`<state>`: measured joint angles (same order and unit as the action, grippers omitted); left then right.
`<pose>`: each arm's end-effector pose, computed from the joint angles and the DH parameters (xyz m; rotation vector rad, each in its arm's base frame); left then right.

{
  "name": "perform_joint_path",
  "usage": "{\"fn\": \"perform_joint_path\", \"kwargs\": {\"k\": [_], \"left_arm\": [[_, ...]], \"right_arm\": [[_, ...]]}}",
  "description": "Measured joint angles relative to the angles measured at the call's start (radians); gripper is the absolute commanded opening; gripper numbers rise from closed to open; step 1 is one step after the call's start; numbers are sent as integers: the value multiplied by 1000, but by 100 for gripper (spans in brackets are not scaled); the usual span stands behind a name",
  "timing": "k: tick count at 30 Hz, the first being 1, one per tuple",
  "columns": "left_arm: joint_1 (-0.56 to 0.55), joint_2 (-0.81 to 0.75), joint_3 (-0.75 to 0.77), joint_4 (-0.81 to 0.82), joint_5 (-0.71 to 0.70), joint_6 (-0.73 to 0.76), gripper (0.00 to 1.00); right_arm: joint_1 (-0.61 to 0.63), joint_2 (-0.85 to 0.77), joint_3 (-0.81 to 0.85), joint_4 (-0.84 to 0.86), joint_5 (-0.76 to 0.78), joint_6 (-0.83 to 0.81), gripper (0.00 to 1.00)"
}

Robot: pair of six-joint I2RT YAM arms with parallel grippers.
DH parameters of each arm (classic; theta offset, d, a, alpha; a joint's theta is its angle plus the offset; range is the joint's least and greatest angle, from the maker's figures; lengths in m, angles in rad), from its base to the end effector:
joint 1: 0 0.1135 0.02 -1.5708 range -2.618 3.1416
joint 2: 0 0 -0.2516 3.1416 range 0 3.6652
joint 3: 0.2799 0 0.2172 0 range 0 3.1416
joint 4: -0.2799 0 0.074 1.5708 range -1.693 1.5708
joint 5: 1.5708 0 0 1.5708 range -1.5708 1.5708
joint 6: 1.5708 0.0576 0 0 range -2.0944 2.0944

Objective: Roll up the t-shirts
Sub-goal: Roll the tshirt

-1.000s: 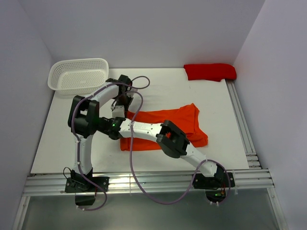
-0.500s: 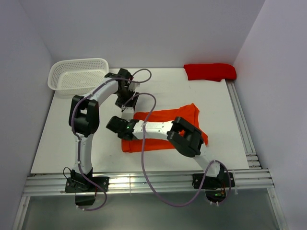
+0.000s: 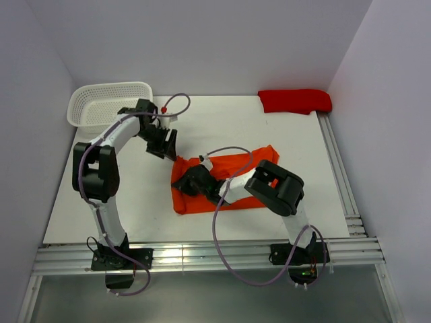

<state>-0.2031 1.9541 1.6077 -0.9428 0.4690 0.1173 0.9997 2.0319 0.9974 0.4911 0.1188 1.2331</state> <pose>0.3529 -0.0993 0.2120 0.5409 2.7525 -0.6862 0.2233 0.3349 0.1222 0.3524 2.3276 1.1314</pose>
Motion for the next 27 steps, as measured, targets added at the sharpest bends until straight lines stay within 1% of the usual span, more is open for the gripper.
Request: {"fn": "perform_joint_path", "kwargs": {"k": [6,10,12,13,14,16,17,18,19,20,21,22,23,25,27], "left_arm": [[5,-7,-208,103,60,21,70],[4,1,-256,169,97,19,68],[4,13,-258,214,103,12,64],[4,16,-258,230,102,7,61],[4,22,-258,249,101,-3,54],[4,33,-257,270,98,-27,47],[3,37,-255,276,91,-36,32],[3,42,-251,280,86,-53,25],[2,47,-245,280,72,-63,20],[-1,55,-236,275,60,-73,10],[-3,61,-225,266,53,-82,5],[-7,66,-214,258,40,-89,1],[-13,68,-203,249,26,-94,0],[-27,69,-186,238,-8,-100,0],[-43,69,-172,229,-46,-104,0]], "right_arm": [[-11,34,-87,218,-59,106,17],[-12,52,-109,287,-82,148,17],[-12,54,-124,316,-87,166,17],[-12,54,-131,327,-88,173,17],[-13,54,-137,336,-89,181,18],[-15,54,-140,342,-91,187,20],[-15,54,-140,342,-92,187,23],[-15,54,-140,340,-93,186,25],[-16,54,-140,336,-92,184,28],[-16,54,-138,329,-90,182,32],[-16,53,-132,317,-85,177,35],[-16,50,-125,306,-82,169,37],[-15,42,-116,280,-77,159,41],[-11,20,-95,217,-58,136,44],[0,-10,-68,117,-28,108,44]]}}
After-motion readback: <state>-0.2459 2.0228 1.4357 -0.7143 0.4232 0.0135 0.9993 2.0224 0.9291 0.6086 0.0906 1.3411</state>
